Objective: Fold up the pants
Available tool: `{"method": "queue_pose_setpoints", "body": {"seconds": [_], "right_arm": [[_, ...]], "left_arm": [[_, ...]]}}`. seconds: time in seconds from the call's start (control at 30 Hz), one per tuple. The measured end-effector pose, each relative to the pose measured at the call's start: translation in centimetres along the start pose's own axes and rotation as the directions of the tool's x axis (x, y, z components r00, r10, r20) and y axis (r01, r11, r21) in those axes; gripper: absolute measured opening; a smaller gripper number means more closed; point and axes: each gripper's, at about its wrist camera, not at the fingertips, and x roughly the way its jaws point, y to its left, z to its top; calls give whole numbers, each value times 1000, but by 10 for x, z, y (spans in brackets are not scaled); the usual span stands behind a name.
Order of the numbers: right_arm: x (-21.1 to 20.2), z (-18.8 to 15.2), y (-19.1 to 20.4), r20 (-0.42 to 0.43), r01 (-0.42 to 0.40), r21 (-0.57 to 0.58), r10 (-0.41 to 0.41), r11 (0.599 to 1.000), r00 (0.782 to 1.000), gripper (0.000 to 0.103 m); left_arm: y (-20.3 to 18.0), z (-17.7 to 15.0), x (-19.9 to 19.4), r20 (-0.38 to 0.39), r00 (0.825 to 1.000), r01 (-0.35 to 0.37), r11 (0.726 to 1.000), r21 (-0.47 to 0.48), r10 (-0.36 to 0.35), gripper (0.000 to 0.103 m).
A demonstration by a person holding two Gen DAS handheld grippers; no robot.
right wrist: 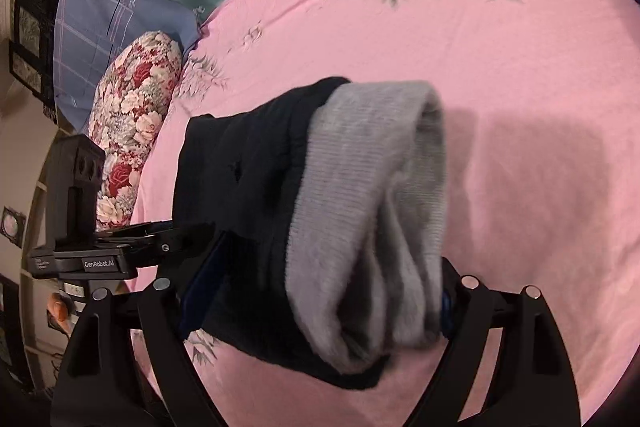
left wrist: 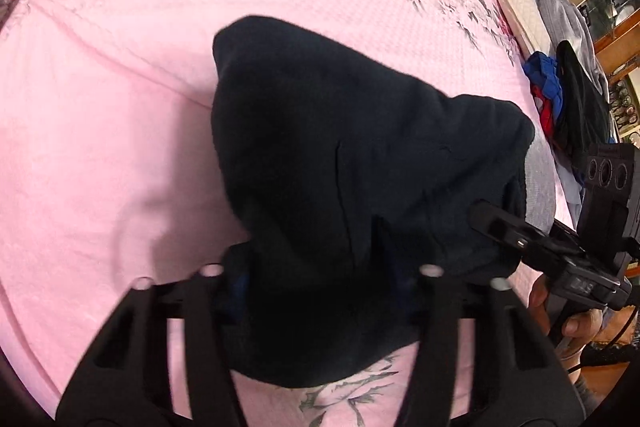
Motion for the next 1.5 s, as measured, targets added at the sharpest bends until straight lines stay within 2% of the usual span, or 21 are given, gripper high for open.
{"method": "queue_pose_setpoints", "body": {"seconds": [0.07, 0.13, 0.23, 0.3, 0.37, 0.47, 0.57, 0.67, 0.7, 0.8, 0.9, 1.03, 1.1, 1.13, 1.17, 1.2, 1.27, 1.37, 1.43, 1.47, 1.5], "right_arm": [[3, 1, 4, 0, 9, -4, -9, 1000, 1000, 60], [2, 2, 4, 6, 15, 2, -15, 1000, 1000, 46], [-11, 3, 10, 30, -6, -20, 7, 1000, 1000, 37], [-24, 5, 24, 64, -13, -65, 17, 998, 998, 35], [-41, 13, 45, 115, -30, -132, 45, 991, 992, 35], [-61, 38, 83, 213, 12, -264, 47, 964, 976, 35], [-68, 76, 110, 291, 25, -354, 85, 935, 953, 35], [-56, 109, 129, 347, 41, -430, 123, 902, 930, 35], [-48, 120, 134, 367, 61, -452, 124, 890, 922, 36], [-13, 153, 133, 378, 81, -459, 112, 885, 919, 36], [35, 185, 114, 325, 45, -418, 103, 907, 940, 36], [89, 203, 91, 266, 61, -402, 52, 914, 963, 36], [118, 211, 77, 214, 79, -390, 7, 917, 977, 37], [128, 212, 71, 185, 89, -386, -17, 918, 983, 41], [137, 210, 67, 162, 113, -382, -54, 917, 985, 49], [141, 210, 62, 156, 130, -383, -75, 915, 985, 55], [138, 210, 51, 179, 173, -369, -113, 913, 977, 76], [127, 210, 38, 161, 157, -319, -110, 935, 981, 76], [117, 208, 37, 172, 170, -316, -120, 933, 978, 76], [108, 205, 42, 191, 183, -326, -125, 927, 974, 76], [95, 200, 49, 235, 206, -345, -128, 916, 964, 76]], "left_arm": [[-1, 0, -6, 15, 1000, 1, 1000, 3, -1, 36], [-7, -3, -15, 45, 999, -6, 1000, 16, 5, 32], [-18, -6, -40, 122, 992, -19, 998, 53, 13, 29], [-24, -1, -64, 200, 979, -39, 997, 72, 24, 29], [-21, 9, -90, 278, 960, -44, 996, 75, 22, 29], [-11, 34, -121, 389, 920, -57, 998, 39, 38, 30], [0, 62, -138, 495, 861, -120, 993, -17, 113, 31], [15, 93, -134, 543, 822, -177, 983, -41, 171, 31], [23, 106, -127, 541, 820, -188, 981, -53, 186, 31], [48, 138, -103, 487, 846, -180, 976, -121, 216, 31], [71, 154, -72, 437, 865, -201, 968, -151, 248, 32], [101, 163, -21, 340, 910, -173, 962, -209, 238, 34], [109, 161, -4, 337, 901, -208, 954, -214, 272, 53], [111, 159, -1, 347, 893, -224, 952, -211, 287, 60], [112, 157, -1, 350, 887, -237, 948, -214, 301, 73], [113, 157, -1, 350, 884, -243, 945, -219, 309, 77], [121, 155, -3, 345, 894, -209, 948, -241, 285, 78], [124, 149, -7, 342, 897, -197, 945, -260, 281, 78], [114, 143, -19, 358, 878, -233, 937, -261, 318, 76], [109, 139, -27, 375, 868, -239, 936, -258, 325, 79], [102, 130, -37, 392, 860, -238, 937, -255, 325, 90]]}}
